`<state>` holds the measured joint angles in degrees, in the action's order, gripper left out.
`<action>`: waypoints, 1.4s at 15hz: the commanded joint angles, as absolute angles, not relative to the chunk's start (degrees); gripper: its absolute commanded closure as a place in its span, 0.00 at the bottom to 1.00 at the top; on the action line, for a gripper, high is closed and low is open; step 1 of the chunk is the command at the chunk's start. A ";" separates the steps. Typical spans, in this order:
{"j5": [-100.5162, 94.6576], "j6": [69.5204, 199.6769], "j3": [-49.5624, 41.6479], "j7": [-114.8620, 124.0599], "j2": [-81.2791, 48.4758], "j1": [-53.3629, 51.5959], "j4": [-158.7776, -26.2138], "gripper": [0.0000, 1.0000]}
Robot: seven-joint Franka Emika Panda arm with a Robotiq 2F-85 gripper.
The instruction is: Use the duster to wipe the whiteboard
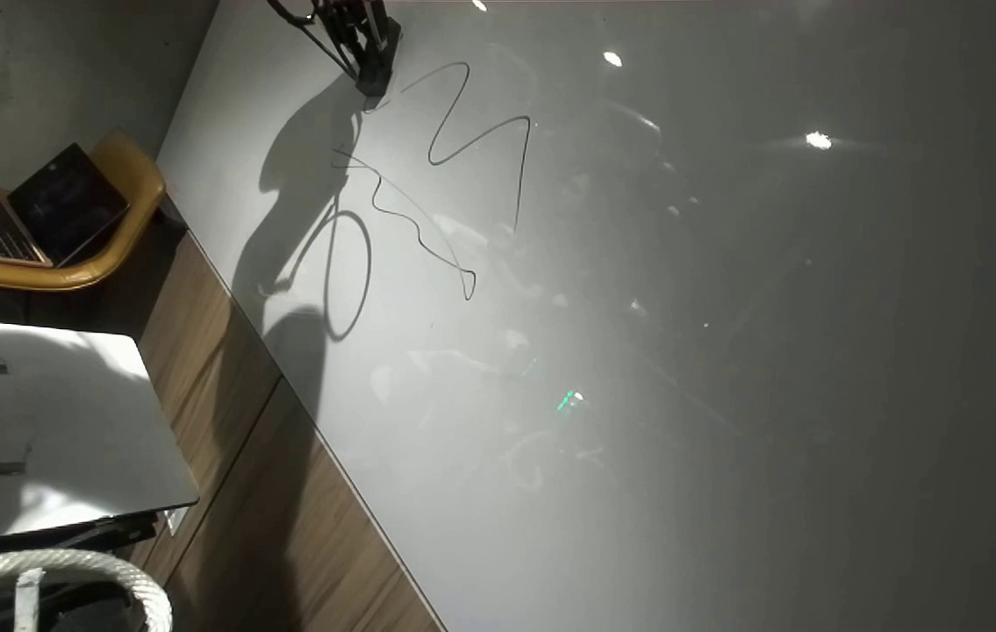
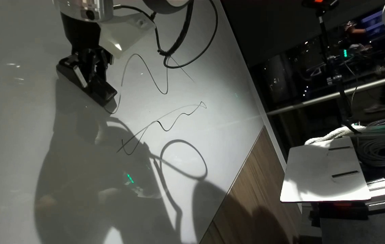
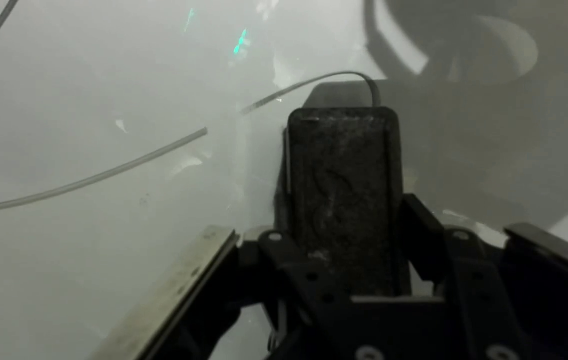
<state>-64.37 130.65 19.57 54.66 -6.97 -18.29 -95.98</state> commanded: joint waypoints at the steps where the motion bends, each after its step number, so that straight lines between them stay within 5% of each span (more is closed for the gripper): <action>1: -64.26 133.16 15.21 52.53 -7.11 -15.72 -93.07 0.71; 21: -59.20 142.59 -1.36 56.91 8.22 1.24 -112.10 0.71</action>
